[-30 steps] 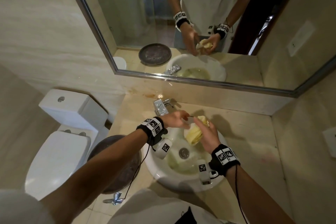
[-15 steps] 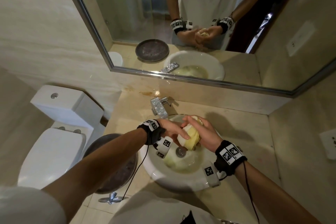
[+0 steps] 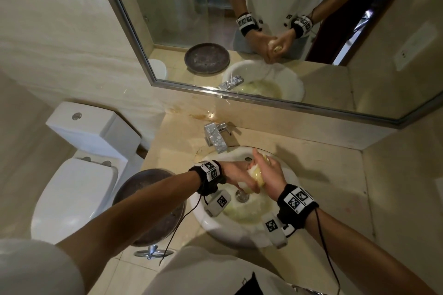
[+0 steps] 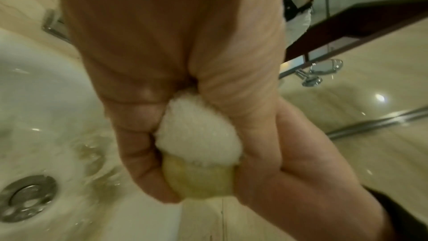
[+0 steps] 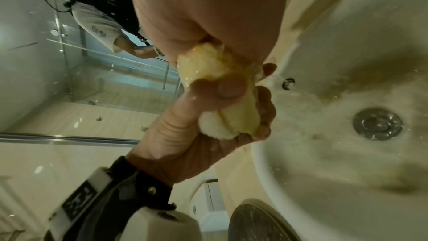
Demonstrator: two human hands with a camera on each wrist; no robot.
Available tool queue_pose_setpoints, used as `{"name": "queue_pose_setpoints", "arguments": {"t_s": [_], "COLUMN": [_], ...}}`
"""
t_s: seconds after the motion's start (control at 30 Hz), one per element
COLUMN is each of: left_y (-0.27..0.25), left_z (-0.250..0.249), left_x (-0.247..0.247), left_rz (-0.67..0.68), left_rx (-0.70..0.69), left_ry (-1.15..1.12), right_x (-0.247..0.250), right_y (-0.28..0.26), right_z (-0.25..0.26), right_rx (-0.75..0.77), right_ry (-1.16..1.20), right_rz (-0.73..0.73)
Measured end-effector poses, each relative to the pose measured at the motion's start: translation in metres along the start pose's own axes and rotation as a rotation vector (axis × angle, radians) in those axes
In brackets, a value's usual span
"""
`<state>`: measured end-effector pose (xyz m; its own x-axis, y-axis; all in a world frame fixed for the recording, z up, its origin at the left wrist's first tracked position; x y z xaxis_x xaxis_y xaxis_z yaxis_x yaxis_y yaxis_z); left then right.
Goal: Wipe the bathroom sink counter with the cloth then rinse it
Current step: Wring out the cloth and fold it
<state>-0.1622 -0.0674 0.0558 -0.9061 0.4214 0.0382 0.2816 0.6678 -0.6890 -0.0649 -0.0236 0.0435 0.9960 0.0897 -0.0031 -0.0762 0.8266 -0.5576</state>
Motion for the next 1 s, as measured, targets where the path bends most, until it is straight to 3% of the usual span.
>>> {"name": "queue_pose_setpoints", "arguments": {"t_s": [0.17,0.37,0.83,1.0], "left_y": [0.019,0.029,0.034,0.037], "left_z": [0.016,0.019,0.019,0.017], "left_x": [-0.002,-0.003,-0.011,-0.008], "left_rz": [-0.211,-0.463,-0.67,-0.679], "left_rx": [0.012,-0.022,-0.235,-0.233], "left_ry": [0.106,0.258,0.829,0.876], "right_x": [0.003,0.004,0.001,-0.003], "right_y": [0.009,0.015,0.009,0.016], "right_z": [-0.018,-0.028,-0.033,-0.028], "right_rx": [-0.093,-0.186,-0.283,-0.295], "right_ry": [-0.094,-0.133,-0.184,-0.178], "right_rz": [-0.142,-0.205,-0.376,-0.376]}}
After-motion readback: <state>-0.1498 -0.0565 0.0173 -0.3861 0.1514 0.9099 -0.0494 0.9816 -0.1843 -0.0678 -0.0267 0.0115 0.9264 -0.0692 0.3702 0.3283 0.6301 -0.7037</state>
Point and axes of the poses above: each hand's wrist, its own y-axis towards the middle knuckle, its own x-axis out of the back of the hand, z = x × y, the point moved 6 cm from there along y, towards the middle knuckle, and after that the axes turned 9 degrees about -z, right-handed, at the moved point
